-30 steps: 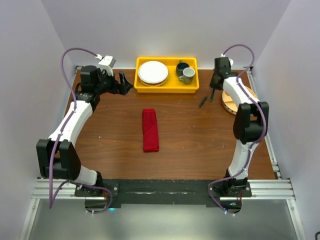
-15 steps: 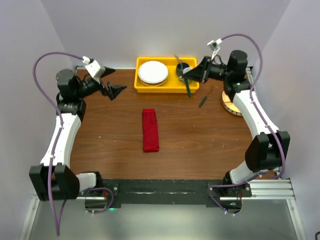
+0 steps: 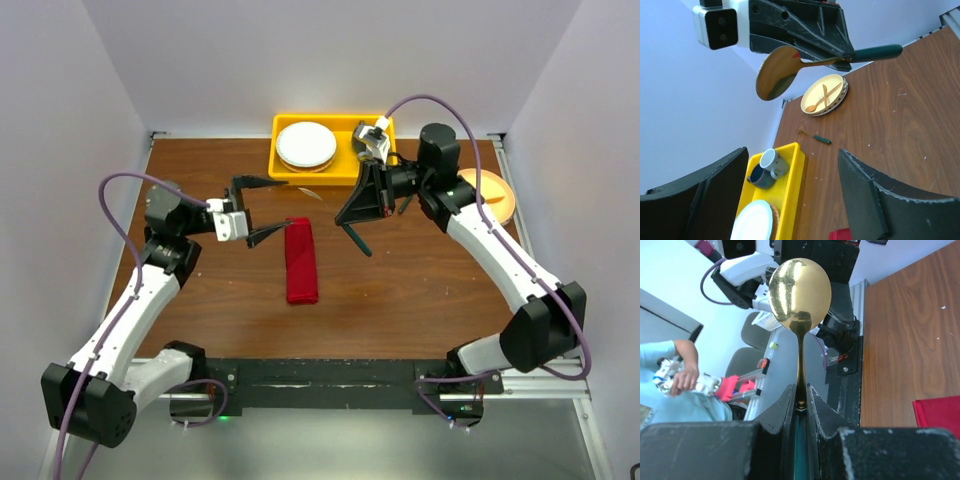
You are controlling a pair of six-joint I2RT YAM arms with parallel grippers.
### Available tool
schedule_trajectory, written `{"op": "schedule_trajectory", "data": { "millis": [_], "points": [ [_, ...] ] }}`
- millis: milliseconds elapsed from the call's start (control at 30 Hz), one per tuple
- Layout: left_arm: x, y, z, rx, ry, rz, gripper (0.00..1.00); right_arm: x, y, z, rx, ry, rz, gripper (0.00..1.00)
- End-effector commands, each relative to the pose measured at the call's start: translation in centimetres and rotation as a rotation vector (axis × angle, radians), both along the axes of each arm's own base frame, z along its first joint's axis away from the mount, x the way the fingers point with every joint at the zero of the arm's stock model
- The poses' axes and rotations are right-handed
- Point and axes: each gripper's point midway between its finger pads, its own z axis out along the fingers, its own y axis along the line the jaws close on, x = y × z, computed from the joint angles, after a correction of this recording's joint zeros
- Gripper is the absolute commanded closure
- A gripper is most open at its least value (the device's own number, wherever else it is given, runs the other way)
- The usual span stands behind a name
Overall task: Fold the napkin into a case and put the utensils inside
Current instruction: Pass from the right arm to the left
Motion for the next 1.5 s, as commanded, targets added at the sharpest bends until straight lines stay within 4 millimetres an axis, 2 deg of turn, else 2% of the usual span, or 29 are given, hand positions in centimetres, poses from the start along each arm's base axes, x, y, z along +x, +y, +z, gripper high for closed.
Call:
{"op": "schedule_trajectory", "data": {
  "millis": [0,300,567,667,767,800,867,933,1000,1033,1067,1133,1167,1200,1233,1267,1300,1333,1400,1467],
  "points": [
    [-1.7,-0.8,2.5,-0.021,-0.117,-0.055,0.27,-1.8,-0.6,0.7,0.008,-0.025,0.065,1.00],
    [-1.8,-1.7,4.2,-0.062,-0.033,-0.072,0.35,-2.5,-0.2,0.1,0.002,-0.001,0.106,1.00],
    [-2.8,-2.8,5.2,-0.086,0.038,-0.115,0.39,-3.3,0.3,-0.5,-0.010,0.029,0.138,1.00],
    [-3.3,-3.1,5.0,-0.080,0.064,-0.146,0.49,-3.4,0.4,-0.5,-0.009,0.028,0.147,1.00],
    [-4.3,-3.3,4.8,-0.062,0.071,-0.190,0.69,-3.5,0.3,-0.6,-0.011,0.040,0.156,1.00],
    [-4.4,-3.3,4.6,-0.053,0.069,-0.197,0.83,-3.5,0.3,-0.5,-0.010,0.037,0.158,1.00],
    [-4.4,-3.4,4.0,-0.036,0.094,-0.203,0.98,-3.5,0.4,-0.5,-0.012,0.043,0.161,1.00],
    [-4.3,-3.3,3.9,-0.033,0.088,-0.187,1.00,-3.5,0.4,-0.5,-0.014,0.046,0.158,1.00],
    [-4.0,-3.2,3.7,-0.011,0.085,-0.164,1.00,-2.9,0.7,-0.5,-0.023,0.048,0.114,0.79],
    [-3.8,-3.2,3.6,-0.002,0.091,-0.155,1.00,-2.7,0.7,-0.6,-0.032,0.063,0.097,0.50],
    [-3.8,-3.1,3.2,0.020,0.130,-0.143,1.00,-1.4,0.7,-0.9,-0.047,0.070,0.021,0.37],
    [-3.1,-3.0,2.0,0.070,0.155,-0.119,1.00,-0.4,0.1,-1.4,-0.072,0.041,-0.050,0.22],
    [-3.0,-2.7,0.9,0.111,0.235,-0.097,1.00,0.3,-0.4,-1.6,-0.092,0.013,-0.091,0.20],
    [-2.3,-2.8,-0.3,0.149,0.249,-0.088,1.00,1.9,-0.5,-1.1,-0.096,-0.195,-0.148,0.19],
    [-2.0,-2.7,0.2,0.165,0.261,-0.075,1.00,1.4,-1.2,-2.9,-0.194,-0.154,-0.149,0.18],
    [-1.5,-2.6,-2.0,0.218,0.373,-0.056,1.00,1.4,-1.5,-3.3,-0.233,-0.238,-0.148,0.17],
    [-1.1,-2.6,-2.4,0.234,0.412,-0.041,1.00,2.6,-2.1,-3.8,-0.283,-0.378,-0.172,0.17],
    [-0.9,-2.5,-2.3,0.247,0.463,-0.024,1.00,1.9,-2.7,-4.7,-0.330,-0.365,-0.162,0.16],
    [0.1,-2.7,-3.7,0.273,0.566,0.006,1.00,1.7,-3.6,-6.4,-0.380,-0.418,-0.152,0.16],
    [0.8,-2.8,-4.4,0.283,0.644,0.030,1.00,1.0,-3.7,-6.5,-0.366,-0.459,-0.162,0.16]
  ]
}}
